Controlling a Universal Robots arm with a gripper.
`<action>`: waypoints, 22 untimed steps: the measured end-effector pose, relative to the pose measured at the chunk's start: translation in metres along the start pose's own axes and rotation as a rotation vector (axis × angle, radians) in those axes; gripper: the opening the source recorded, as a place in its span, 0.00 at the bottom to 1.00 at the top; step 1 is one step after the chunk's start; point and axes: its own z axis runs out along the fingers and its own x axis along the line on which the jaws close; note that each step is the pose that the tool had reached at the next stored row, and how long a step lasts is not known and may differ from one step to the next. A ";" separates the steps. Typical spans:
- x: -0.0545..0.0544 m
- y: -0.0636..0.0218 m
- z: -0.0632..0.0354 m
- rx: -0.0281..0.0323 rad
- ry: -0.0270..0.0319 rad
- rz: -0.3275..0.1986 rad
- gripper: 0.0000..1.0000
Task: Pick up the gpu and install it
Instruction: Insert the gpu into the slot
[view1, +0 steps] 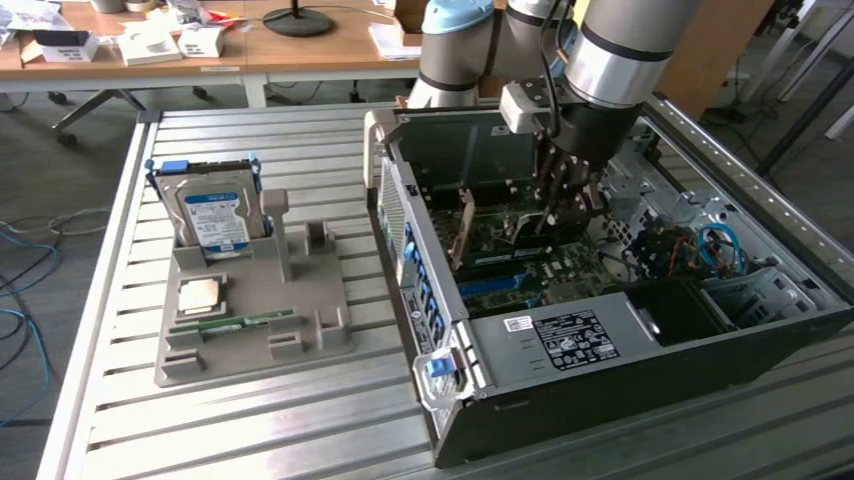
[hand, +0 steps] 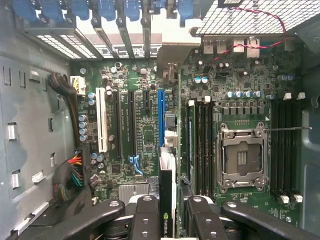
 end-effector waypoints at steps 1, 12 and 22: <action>0.000 0.0000 0.0000 0.0000 0.0000 0.000 0.26; 0.000 0.0018 0.0000 0.0003 0.0000 0.000 0.26; 0.000 0.0031 0.0002 -0.0003 0.0001 -0.012 0.26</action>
